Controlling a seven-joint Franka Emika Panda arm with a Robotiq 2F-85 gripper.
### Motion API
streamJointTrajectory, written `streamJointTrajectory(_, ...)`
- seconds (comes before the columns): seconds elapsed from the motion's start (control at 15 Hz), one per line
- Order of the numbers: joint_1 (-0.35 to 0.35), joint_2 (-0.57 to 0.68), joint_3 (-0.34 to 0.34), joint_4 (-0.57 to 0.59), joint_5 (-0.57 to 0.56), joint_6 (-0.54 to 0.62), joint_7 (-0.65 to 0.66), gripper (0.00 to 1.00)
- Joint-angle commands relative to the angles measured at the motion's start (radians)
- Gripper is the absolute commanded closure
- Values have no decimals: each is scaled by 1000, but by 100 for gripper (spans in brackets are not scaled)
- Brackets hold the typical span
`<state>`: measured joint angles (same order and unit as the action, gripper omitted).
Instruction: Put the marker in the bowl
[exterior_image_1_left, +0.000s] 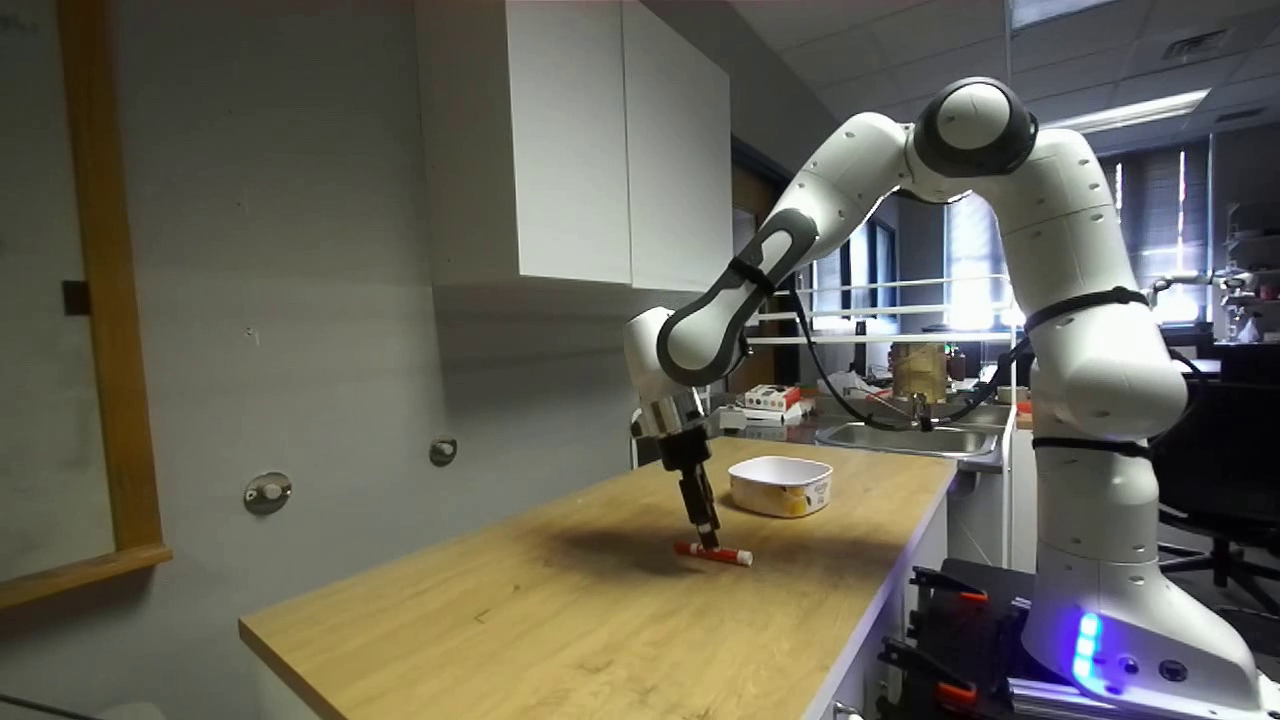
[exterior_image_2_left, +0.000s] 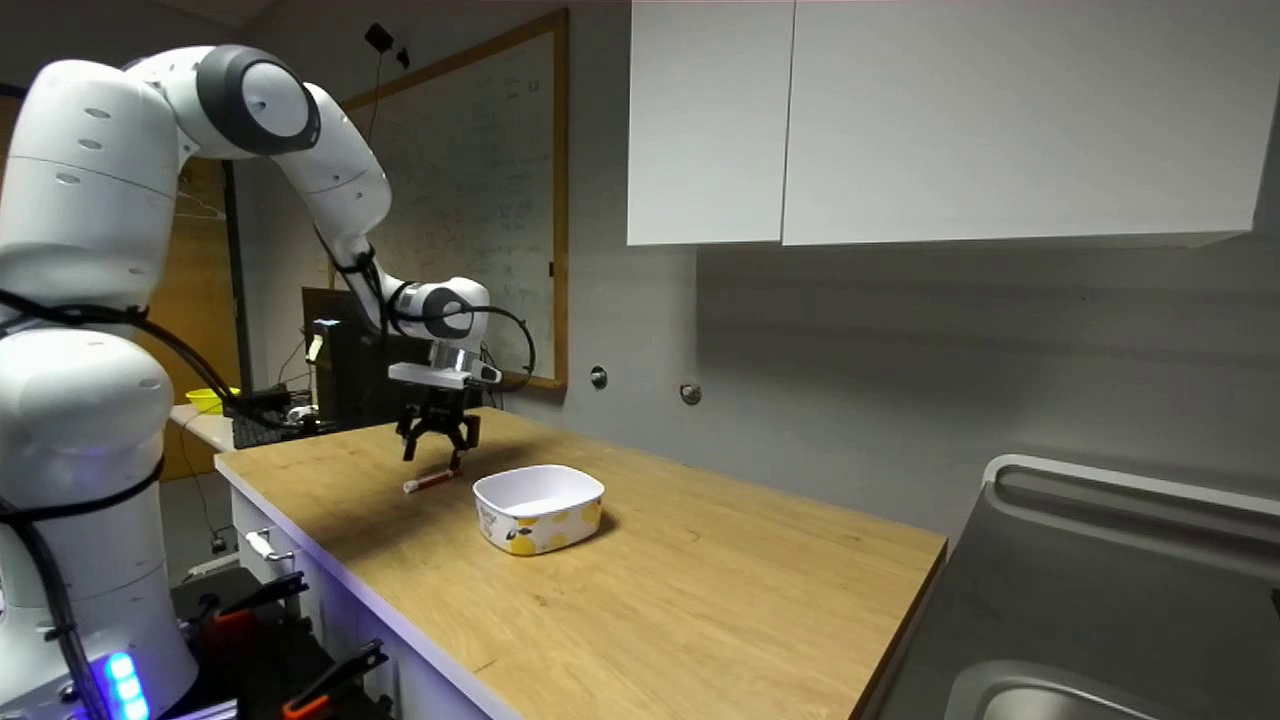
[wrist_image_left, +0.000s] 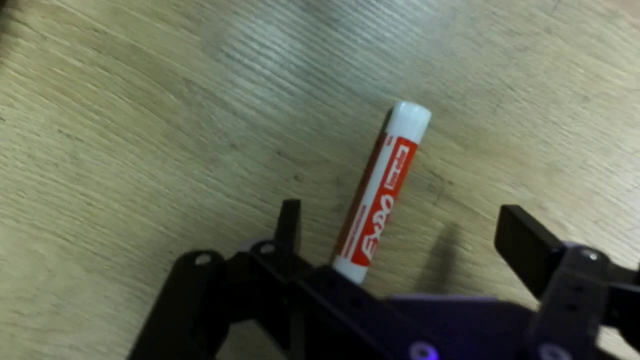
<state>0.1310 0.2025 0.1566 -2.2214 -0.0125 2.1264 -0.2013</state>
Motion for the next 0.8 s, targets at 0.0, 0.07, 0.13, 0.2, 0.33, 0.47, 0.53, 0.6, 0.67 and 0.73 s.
streamJointTrajectory(0.0,-12,67,-6,34,6,15,-18,0)
streamJointTrajectory(0.07,-15,82,-6,38,5,15,-18,0)
streamJointTrajectory(0.13,-16,93,-6,42,2,13,-17,0)
streamJointTrajectory(0.2,-15,103,-7,44,-4,11,-15,25)
streamJointTrajectory(0.33,-15,114,-6,52,-9,6,-12,33)
streamJointTrajectory(0.47,-12,118,-6,60,-15,-3,-5,48)
streamJointTrajectory(0.53,-10,117,-6,63,-18,-7,-2,56)
streamJointTrajectory(0.6,-7,116,-5,64,-21,-11,1,63)
streamJointTrajectory(0.67,-4,114,-4,65,-22,-14,1,72)
streamJointTrajectory(0.73,-1,111,-3,66,-23,-19,3,78)
